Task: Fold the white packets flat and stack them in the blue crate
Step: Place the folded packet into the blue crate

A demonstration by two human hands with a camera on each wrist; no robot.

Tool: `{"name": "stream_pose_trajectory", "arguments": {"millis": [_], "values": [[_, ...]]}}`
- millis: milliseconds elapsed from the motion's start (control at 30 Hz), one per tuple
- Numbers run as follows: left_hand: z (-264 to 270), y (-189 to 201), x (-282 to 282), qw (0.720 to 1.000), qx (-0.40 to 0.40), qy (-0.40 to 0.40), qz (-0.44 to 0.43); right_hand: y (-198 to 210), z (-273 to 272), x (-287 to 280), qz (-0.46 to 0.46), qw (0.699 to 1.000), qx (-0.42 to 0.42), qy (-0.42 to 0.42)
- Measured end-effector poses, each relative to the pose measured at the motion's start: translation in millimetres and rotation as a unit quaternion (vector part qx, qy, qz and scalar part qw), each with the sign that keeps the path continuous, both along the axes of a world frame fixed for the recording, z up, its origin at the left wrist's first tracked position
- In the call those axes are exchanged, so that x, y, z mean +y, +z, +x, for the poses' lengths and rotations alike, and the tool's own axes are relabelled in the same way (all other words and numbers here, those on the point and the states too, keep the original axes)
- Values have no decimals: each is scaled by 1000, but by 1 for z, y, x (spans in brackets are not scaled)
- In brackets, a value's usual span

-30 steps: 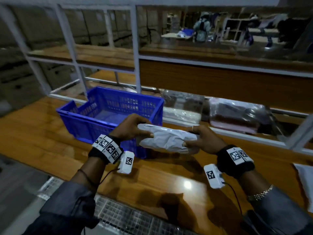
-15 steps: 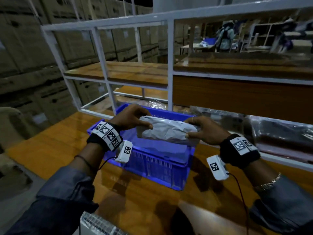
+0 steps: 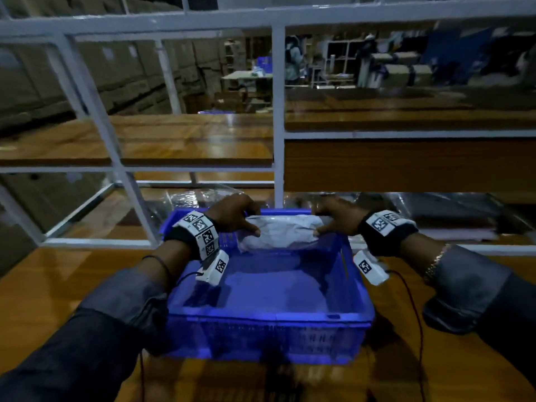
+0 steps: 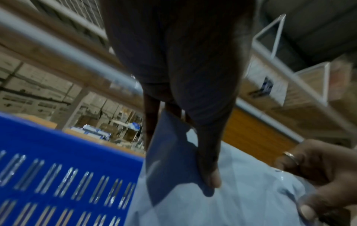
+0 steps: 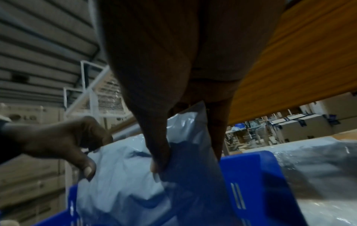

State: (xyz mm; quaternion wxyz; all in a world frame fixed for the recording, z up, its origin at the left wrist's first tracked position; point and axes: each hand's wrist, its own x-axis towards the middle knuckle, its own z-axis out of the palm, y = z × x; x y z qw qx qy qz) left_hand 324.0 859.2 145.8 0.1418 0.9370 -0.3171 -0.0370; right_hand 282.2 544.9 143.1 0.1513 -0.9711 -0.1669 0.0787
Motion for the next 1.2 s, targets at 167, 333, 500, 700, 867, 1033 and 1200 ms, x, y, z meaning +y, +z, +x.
{"name": "stream_pose_trajectory", "arguments": {"millis": [167,333,500,700,867,1033,1200], "values": [[37,-33,-19,998,27,-18,62,-17,27,16,-108,994,19,17],[61,-75,-37,998,4,7,65,-33,50,8,-122,991,61,-16],[79,-117,-42,995,19,50,80,-45,74,14,-112,988,103,-9],[79,-139,-42,995,7,48,88,-42,89,21,-174,981,71,55],[68,-146,-44,997,-9,65,49,-46,96,5,-174,971,110,123],[63,-152,-48,996,-40,74,36,-52,75,4,-194,961,170,96],[49,-145,-55,982,-147,48,107,-59,65,14,-331,918,144,166]]}}
